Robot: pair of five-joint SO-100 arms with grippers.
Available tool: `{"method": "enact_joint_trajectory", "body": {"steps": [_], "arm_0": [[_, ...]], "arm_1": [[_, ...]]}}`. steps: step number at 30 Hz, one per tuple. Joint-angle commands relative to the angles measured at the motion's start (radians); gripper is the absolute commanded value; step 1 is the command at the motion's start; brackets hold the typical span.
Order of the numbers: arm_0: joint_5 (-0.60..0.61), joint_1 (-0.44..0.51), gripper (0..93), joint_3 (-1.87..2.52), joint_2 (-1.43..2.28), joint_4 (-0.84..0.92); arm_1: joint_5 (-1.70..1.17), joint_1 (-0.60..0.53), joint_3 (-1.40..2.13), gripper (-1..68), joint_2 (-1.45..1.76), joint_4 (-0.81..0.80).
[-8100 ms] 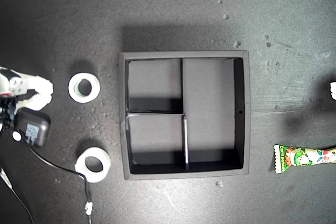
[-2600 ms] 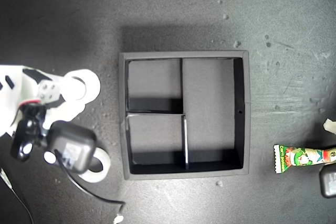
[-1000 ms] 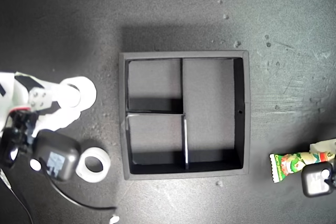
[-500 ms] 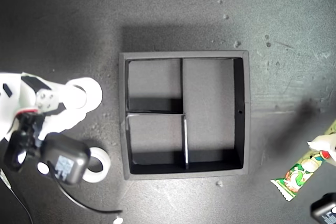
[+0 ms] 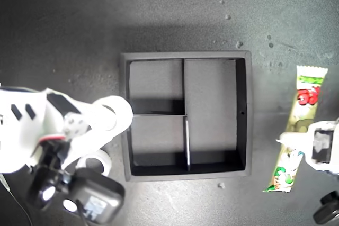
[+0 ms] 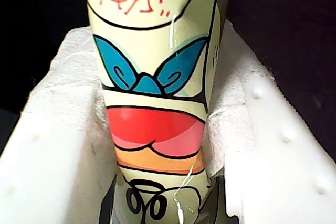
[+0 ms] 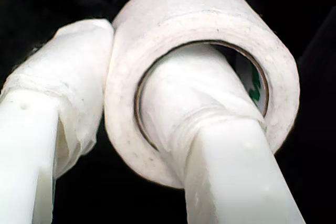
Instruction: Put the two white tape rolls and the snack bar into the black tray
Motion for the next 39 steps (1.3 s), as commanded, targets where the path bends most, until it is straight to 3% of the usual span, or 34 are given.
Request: {"method": "enact_joint_trajectory", "body": {"steps": [1,21,39], "arm_0": [[-0.002,0.031,0.4,-0.098,-0.041,0.003],[-0.04,0.123,1.0,-0.37,-0.445,-0.029],[-0.051,0.137,1.2,-0.377,-0.512,-0.077]], "arm_1": [[-0.031,0.011,-0.175,-0.1,-0.097,0.029],[-0.067,-0.012,-0.676,-0.1,-0.446,0.037],[-0.048,0.038,-0.629,-0.1,-0.482,-0.017]]}}
